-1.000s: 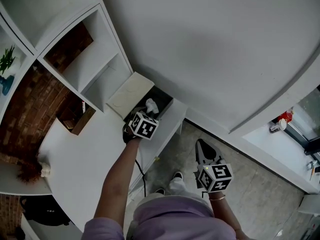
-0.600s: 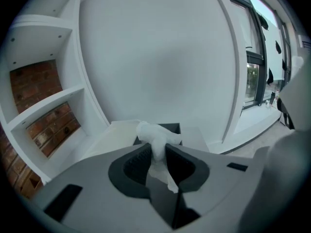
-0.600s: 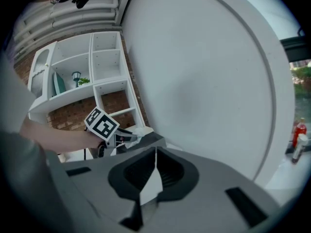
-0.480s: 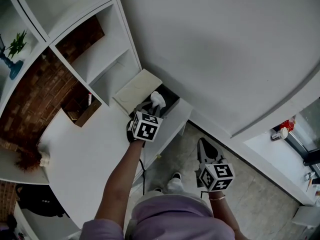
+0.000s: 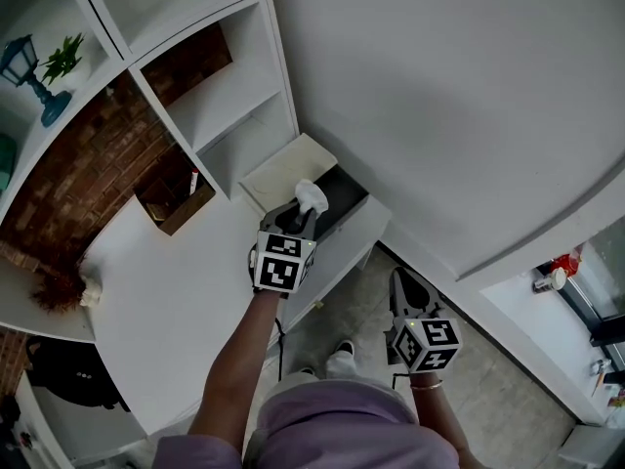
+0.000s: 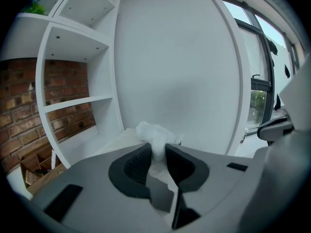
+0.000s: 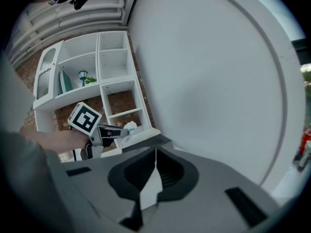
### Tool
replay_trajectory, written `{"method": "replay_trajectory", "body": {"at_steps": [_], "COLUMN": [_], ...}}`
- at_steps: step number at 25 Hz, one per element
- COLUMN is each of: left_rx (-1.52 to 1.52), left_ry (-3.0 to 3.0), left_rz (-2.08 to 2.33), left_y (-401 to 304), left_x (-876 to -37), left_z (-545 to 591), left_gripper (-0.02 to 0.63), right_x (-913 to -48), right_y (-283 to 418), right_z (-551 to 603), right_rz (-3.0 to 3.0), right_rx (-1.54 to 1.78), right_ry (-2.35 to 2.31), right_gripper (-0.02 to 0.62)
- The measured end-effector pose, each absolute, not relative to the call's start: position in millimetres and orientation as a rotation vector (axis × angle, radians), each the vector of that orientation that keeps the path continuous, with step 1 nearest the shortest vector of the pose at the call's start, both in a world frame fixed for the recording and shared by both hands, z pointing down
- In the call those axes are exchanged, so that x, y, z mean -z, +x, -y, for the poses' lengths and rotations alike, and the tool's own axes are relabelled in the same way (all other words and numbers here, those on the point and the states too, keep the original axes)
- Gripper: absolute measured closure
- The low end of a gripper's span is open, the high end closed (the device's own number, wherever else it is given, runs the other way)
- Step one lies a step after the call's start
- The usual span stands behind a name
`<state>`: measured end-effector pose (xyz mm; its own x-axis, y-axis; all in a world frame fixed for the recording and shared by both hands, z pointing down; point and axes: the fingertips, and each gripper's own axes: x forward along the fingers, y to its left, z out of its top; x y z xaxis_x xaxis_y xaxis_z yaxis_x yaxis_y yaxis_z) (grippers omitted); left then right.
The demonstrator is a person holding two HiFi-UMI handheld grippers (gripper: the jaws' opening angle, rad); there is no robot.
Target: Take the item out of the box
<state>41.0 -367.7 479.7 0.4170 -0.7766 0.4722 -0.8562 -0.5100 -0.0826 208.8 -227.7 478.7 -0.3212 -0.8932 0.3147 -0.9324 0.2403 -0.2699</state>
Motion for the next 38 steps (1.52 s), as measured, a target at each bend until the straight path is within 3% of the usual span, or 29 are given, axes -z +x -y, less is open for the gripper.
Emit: {"method": "replay_trajectory", "body": {"at_steps": [38], "left_rx": [-0.246], "left_ry": [2.228], "left_rz": [1.733], "left_y": [-81.9], "left_x": [-463.5], "left_z": [247.4], "left_gripper": [0.52], "right_x": [-453.4], "right_y": [117.3], "right_z": [233.4], "right_rz": [2.562], "right_rx": [-0.56], "right_ry": [1.514], "right_gripper": [0.591]}}
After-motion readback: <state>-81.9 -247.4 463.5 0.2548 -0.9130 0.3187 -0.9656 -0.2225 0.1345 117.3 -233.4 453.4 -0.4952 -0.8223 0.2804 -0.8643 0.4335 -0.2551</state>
